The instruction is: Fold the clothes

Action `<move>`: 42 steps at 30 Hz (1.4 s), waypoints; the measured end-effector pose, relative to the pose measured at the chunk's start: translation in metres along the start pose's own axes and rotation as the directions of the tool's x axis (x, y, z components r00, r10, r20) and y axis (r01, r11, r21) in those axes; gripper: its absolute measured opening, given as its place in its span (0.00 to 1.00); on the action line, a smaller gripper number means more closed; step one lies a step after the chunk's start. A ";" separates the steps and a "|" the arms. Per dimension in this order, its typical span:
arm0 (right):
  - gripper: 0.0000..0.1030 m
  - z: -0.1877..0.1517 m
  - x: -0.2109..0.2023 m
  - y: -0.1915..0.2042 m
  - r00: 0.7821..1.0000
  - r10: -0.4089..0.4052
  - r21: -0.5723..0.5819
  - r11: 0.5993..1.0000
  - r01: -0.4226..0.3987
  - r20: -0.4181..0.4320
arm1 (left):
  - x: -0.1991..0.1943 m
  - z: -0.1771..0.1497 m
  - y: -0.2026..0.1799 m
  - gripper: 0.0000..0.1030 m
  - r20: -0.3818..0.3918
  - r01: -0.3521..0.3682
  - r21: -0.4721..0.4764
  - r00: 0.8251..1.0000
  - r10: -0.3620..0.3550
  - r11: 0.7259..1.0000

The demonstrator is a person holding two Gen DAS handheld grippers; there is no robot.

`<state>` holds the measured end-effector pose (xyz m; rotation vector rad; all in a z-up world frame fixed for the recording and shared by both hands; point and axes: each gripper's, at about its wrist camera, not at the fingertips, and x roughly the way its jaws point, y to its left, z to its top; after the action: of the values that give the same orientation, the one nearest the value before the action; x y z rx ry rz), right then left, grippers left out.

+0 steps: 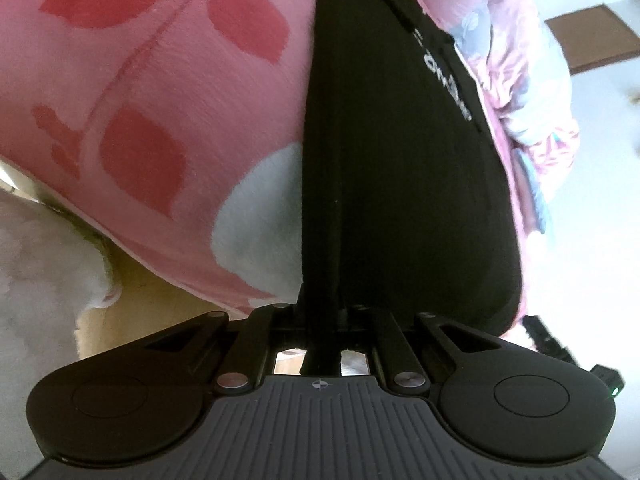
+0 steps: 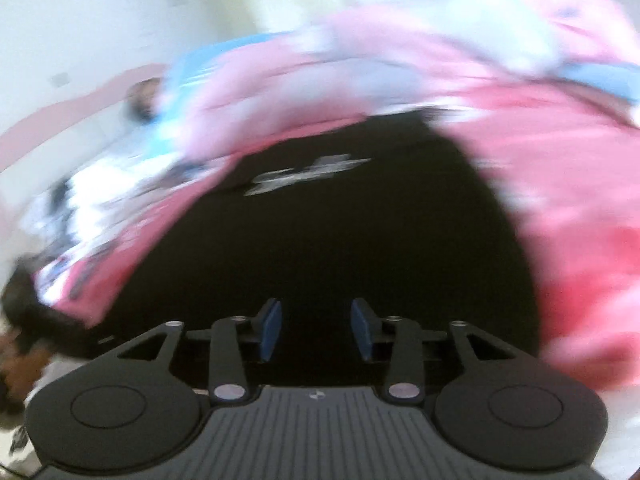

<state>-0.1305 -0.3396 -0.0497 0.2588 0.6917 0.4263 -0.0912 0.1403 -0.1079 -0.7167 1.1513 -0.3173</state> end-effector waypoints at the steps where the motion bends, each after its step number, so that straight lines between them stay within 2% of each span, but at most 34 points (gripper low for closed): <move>1: 0.40 0.004 -0.010 -0.020 1.000 -0.031 0.034 0.999 0.031 -0.003 | 0.001 0.000 -0.002 0.05 -0.003 -0.009 0.007 1.000 0.009 1.000; 4: 0.41 0.016 -0.038 -0.079 0.992 -0.122 0.137 0.983 0.123 -0.016 | 0.004 0.000 -0.010 0.05 -0.008 -0.054 0.045 0.998 0.054 0.998; 9: 0.41 0.004 -0.028 -0.121 0.990 -0.039 0.171 0.983 0.063 -0.136 | 0.008 0.000 -0.026 0.05 -0.002 -0.139 0.121 0.990 0.140 0.983; 11: 0.41 0.002 -0.018 -0.130 0.986 -0.001 0.172 0.985 0.030 -0.168 | 0.010 0.000 -0.030 0.05 0.003 -0.165 0.138 0.986 0.166 0.977; 15: 0.42 0.005 -0.007 -0.144 0.984 0.059 0.189 0.982 -0.026 -0.169 | 0.012 -0.001 -0.034 0.05 0.013 -0.196 0.153 0.980 0.196 0.969; 24: 0.39 -0.002 -0.002 -0.150 0.977 0.135 0.223 0.970 -0.096 -0.165 | 0.015 0.001 -0.034 0.05 0.015 -0.211 0.159 0.977 0.211 0.965; 26: 0.37 -0.004 -0.001 -0.152 0.975 0.152 0.231 0.966 -0.112 -0.164 | 0.015 0.001 -0.035 0.05 0.017 -0.212 0.166 0.977 0.212 0.963; 29: 0.28 -0.006 0.001 -0.154 0.971 0.177 0.243 0.961 -0.135 -0.162 | 0.016 0.001 -0.037 0.05 0.023 -0.213 0.180 0.977 0.212 0.960; 32: 0.10 -0.008 0.003 -0.156 0.966 0.202 0.254 0.954 -0.157 -0.159 | 0.010 -0.004 -0.034 0.04 0.031 -0.199 0.197 0.980 0.197 0.960; 36: 0.07 -0.010 -0.007 -0.149 0.969 0.203 0.249 0.955 -0.163 -0.143 | -0.002 -0.007 -0.029 0.04 0.036 -0.135 0.166 0.991 0.131 0.977; 42: 0.06 -0.006 -0.038 -0.133 0.975 0.214 0.255 0.947 -0.194 -0.052 | -0.030 -0.013 -0.029 0.03 0.069 -0.041 0.148 0.997 0.031 0.988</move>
<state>-0.1217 -0.4745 -0.0814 0.5575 0.8006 0.5505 -0.1112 0.1311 -0.0698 -0.5704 1.0641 -0.3430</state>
